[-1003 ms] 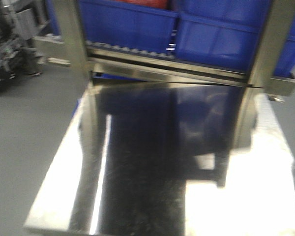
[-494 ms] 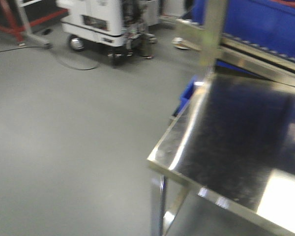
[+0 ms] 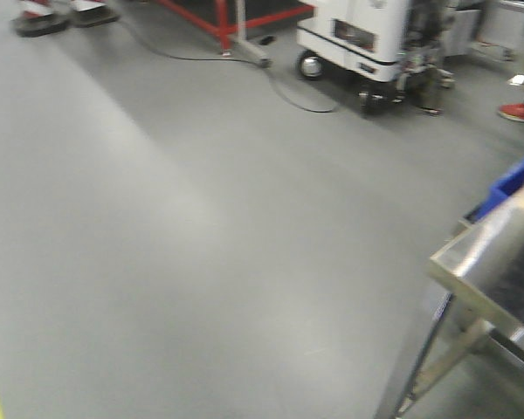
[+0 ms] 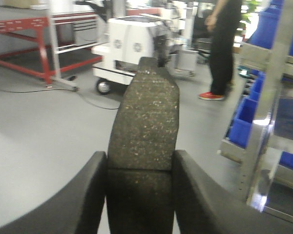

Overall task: Move and align brake pads A on conveyor
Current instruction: 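Drive the base backward and turn away from the steel table, then drive along the yellow-lined corridor past the striped cones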

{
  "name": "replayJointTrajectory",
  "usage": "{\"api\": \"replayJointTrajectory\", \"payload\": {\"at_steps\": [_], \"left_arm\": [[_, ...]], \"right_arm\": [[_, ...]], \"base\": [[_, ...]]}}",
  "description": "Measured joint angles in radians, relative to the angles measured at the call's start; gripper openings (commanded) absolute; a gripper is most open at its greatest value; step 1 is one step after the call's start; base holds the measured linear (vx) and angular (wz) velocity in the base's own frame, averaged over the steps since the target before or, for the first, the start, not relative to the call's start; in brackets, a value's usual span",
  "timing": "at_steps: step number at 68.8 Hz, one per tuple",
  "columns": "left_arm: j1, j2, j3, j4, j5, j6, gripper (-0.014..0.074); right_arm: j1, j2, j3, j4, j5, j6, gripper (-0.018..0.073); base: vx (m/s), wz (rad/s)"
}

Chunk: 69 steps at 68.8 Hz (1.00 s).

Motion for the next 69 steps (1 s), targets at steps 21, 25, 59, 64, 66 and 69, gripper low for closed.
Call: {"api": "replayJointTrajectory", "payload": {"at_steps": [21, 25, 59, 64, 66, 69], "left_arm": [[0.0, 0.0, 0.0, 0.0, -0.001, 0.0, -0.0006], [0.0, 0.0, 0.0, 0.0, -0.001, 0.0, -0.0006], [0.0, -0.001, 0.0, 0.0, -0.001, 0.0, -0.0006], [0.0, -0.001, 0.0, 0.0, -0.001, 0.0, -0.0006], [0.0, -0.001, 0.0, 0.0, -0.001, 0.0, -0.0006], [0.0, -0.001, 0.0, 0.0, -0.001, 0.0, -0.0006]], "right_arm": [[0.0, 0.0, 0.0, 0.0, 0.0, 0.0, -0.0002], [0.0, 0.0, 0.0, 0.0, 0.0, 0.0, -0.0002], [0.0, 0.0, 0.0, 0.001, 0.0, 0.0, -0.0002], [0.0, 0.0, 0.0, 0.001, 0.0, 0.0, -0.0002], [0.0, 0.0, 0.0, 0.001, 0.0, 0.0, -0.0002], [0.0, 0.0, 0.0, 0.001, 0.0, 0.0, -0.0002]], "base": [[-0.14, 0.79], [-0.08, 0.89], [0.01, 0.73], [0.11, 0.29], [0.13, 0.25], [0.14, 0.23]]}}
